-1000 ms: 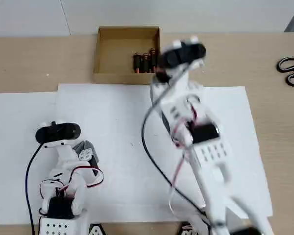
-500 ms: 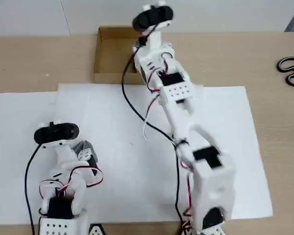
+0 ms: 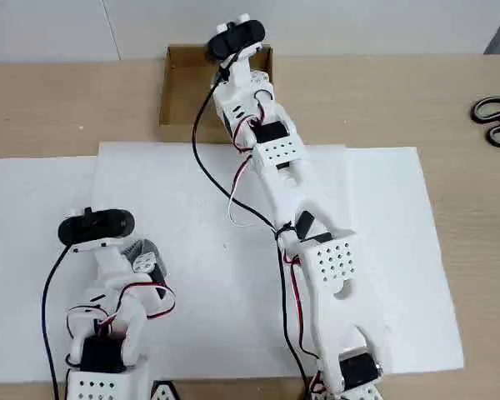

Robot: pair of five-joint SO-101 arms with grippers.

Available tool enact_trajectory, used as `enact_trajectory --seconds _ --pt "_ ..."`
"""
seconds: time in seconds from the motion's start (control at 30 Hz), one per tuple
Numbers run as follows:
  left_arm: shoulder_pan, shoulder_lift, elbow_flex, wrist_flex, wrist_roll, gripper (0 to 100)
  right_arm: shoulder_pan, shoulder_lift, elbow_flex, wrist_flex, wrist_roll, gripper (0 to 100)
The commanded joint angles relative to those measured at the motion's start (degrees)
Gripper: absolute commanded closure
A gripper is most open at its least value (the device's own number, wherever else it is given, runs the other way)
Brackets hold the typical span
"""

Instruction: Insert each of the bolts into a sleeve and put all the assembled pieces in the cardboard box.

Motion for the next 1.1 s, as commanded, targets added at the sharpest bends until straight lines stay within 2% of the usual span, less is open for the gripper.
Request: enact_trajectory --seconds 0.0,0.23,0.4,0.67,0.93,1.07 --pt "-0.1 -0.4 -0.1 -1.2 0.2 99 -0.7 -1.4 -4.7 2.5 0.9 98.1" --pt "-0.1 -0.4 -0.1 -1.2 0.2 99 -1.2 -1.5 -4.8 6.4 0.9 79.8" --pt "-0.1 -0.4 -0.1 -1.2 0.2 99 -1.1 -2.4 -4.8 7.3 0.6 79.4" --pt "-0.1 -0.4 -0.1 -1.2 0.2 99 -0.8 -11.0 -4.8 19.4 -3.8 79.4" --pt "-0.1 -0.4 -0.1 -1.2 0.2 99 -1.3 -13.0 -4.8 29.3 -4.0 79.4" --pt "-0.1 -0.4 -0.1 -1.2 0.2 99 -2.0 -15.5 -4.8 38.3 -4.2 79.4"
